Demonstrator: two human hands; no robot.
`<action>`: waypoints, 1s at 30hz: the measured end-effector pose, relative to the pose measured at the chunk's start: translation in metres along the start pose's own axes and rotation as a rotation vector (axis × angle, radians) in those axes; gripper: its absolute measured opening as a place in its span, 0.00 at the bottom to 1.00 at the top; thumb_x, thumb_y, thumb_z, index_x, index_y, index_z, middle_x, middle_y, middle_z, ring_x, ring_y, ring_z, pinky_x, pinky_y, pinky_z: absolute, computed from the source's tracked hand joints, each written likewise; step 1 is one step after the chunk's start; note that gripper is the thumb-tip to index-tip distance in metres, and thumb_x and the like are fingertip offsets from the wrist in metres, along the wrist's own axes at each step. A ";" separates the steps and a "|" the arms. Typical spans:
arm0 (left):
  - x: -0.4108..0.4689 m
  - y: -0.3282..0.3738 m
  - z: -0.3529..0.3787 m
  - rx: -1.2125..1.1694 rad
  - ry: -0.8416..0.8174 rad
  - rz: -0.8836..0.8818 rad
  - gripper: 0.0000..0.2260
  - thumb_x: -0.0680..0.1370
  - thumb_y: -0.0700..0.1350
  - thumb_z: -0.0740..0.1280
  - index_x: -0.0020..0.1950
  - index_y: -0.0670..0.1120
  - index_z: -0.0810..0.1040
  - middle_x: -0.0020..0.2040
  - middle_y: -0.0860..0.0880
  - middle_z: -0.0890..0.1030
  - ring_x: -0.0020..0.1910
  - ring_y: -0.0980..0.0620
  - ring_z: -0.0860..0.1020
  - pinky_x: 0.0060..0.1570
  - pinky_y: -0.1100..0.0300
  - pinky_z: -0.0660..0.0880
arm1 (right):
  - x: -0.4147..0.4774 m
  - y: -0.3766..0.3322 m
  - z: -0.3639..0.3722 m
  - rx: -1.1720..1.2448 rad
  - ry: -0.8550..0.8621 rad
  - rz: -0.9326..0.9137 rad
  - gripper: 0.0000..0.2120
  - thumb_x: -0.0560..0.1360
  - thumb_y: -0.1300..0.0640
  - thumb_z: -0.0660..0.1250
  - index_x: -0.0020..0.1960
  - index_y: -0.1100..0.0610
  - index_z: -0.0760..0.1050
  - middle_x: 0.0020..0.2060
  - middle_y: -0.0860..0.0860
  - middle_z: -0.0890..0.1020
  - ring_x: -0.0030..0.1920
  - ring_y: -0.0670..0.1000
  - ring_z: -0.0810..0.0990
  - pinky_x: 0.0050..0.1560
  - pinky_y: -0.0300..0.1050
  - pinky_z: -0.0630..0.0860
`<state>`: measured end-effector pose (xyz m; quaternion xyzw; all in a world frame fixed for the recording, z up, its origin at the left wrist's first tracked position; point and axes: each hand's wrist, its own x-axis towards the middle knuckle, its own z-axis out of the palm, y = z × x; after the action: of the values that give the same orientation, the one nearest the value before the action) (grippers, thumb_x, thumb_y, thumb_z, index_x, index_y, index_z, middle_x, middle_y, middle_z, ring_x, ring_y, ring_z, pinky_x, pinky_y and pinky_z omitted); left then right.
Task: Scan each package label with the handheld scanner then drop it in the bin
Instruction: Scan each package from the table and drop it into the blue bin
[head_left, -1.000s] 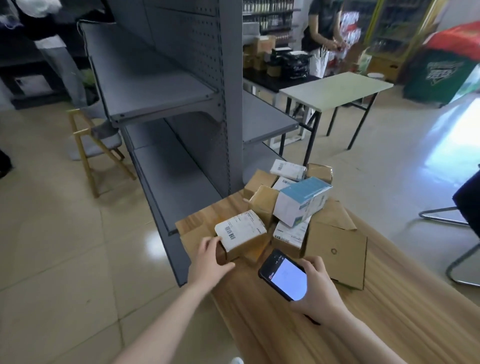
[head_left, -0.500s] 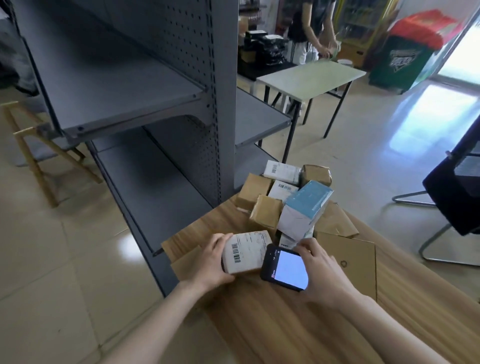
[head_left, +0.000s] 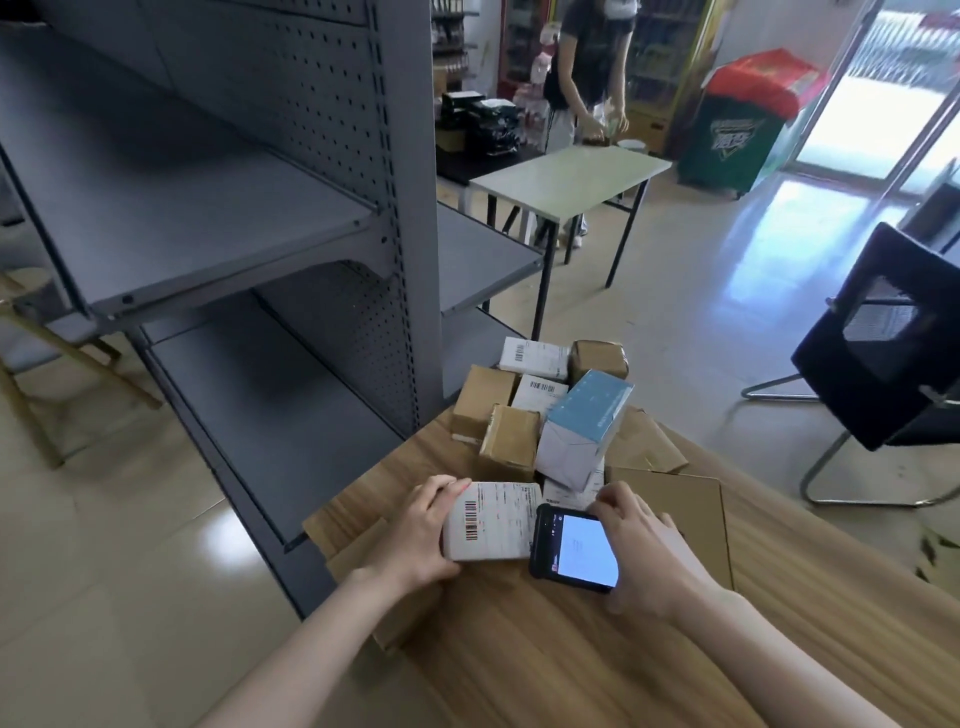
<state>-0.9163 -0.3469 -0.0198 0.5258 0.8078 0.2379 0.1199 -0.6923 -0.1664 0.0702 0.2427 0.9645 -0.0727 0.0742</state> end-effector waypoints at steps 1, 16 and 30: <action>-0.001 0.000 0.001 0.005 0.002 0.003 0.43 0.66 0.50 0.77 0.75 0.51 0.59 0.70 0.54 0.60 0.68 0.56 0.62 0.59 0.64 0.70 | -0.004 0.001 0.000 -0.003 -0.005 0.010 0.46 0.58 0.50 0.74 0.73 0.50 0.59 0.64 0.47 0.61 0.65 0.49 0.65 0.58 0.45 0.69; -0.043 0.111 0.035 -0.003 -0.007 0.084 0.44 0.64 0.54 0.76 0.75 0.52 0.59 0.67 0.55 0.62 0.66 0.58 0.61 0.67 0.67 0.61 | -0.141 0.057 0.007 0.218 0.131 0.156 0.40 0.63 0.45 0.73 0.71 0.49 0.62 0.63 0.44 0.62 0.61 0.48 0.70 0.53 0.42 0.71; -0.055 0.425 0.209 -0.145 -0.391 0.567 0.44 0.61 0.52 0.75 0.75 0.56 0.61 0.64 0.60 0.61 0.64 0.59 0.67 0.62 0.66 0.69 | -0.486 0.182 0.059 0.589 0.432 0.921 0.44 0.55 0.50 0.77 0.68 0.56 0.65 0.60 0.43 0.61 0.54 0.49 0.73 0.52 0.43 0.75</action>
<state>-0.4640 -0.2010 0.0149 0.7550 0.5725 0.2132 0.2385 -0.1755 -0.2406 0.0802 0.6564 0.6922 -0.2466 -0.1707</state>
